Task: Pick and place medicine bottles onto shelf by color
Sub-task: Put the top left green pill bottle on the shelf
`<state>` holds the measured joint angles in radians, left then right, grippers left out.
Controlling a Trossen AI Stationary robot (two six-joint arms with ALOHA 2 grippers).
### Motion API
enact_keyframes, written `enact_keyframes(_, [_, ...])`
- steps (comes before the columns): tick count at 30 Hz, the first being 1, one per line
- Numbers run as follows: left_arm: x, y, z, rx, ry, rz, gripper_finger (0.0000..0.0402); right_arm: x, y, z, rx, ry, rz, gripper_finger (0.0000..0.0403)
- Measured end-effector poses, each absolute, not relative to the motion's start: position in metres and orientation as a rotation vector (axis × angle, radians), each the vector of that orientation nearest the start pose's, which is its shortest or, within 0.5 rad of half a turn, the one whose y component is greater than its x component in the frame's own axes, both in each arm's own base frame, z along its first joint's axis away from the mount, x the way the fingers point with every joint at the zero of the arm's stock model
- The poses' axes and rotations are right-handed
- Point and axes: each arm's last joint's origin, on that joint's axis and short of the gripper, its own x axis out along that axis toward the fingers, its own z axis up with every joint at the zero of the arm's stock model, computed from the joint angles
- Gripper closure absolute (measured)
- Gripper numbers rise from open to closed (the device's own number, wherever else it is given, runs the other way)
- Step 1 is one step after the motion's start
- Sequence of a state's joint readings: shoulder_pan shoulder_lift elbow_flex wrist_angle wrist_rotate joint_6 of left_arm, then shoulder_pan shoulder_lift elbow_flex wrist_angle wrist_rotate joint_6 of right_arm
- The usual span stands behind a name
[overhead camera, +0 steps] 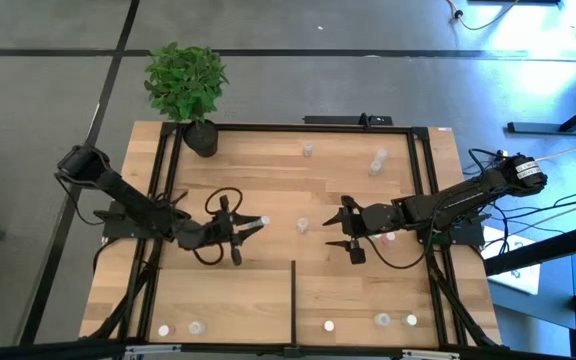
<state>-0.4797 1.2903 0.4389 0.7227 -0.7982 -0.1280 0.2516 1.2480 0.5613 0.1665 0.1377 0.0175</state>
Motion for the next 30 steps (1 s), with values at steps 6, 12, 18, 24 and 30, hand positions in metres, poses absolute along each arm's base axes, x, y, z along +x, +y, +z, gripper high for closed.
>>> enact_keyframes(6, [0.2234, -0.0935, 0.2016, -0.055, 0.081, 0.295, 0.0327, 0.2406, 0.0578, 0.1970, -0.083, 0.512, 0.107, 0.0146])
enact_keyframes(12, [0.2236, -0.0945, 0.2015, -0.057, 0.084, 0.263, 0.0327, 0.2406, 0.0577, 0.1969, -0.084, 0.512, 0.107, 0.0146])
enact_keyframes(18, [0.2236, -0.0945, 0.2015, -0.058, 0.084, 0.263, 0.0327, 0.2406, 0.0577, 0.1969, -0.084, 0.512, 0.107, 0.0146])
enact_keyframes(24, [0.2238, -0.0946, 0.2028, -0.066, 0.072, 0.262, 0.0327, 0.2406, 0.0577, 0.1969, -0.082, 0.512, 0.106, 0.0146])
enact_keyframes(30, [0.2238, -0.0946, 0.2037, -0.072, 0.064, 0.262, 0.0327, 0.2406, 0.0578, 0.1969, -0.079, 0.512, 0.106, 0.0146])
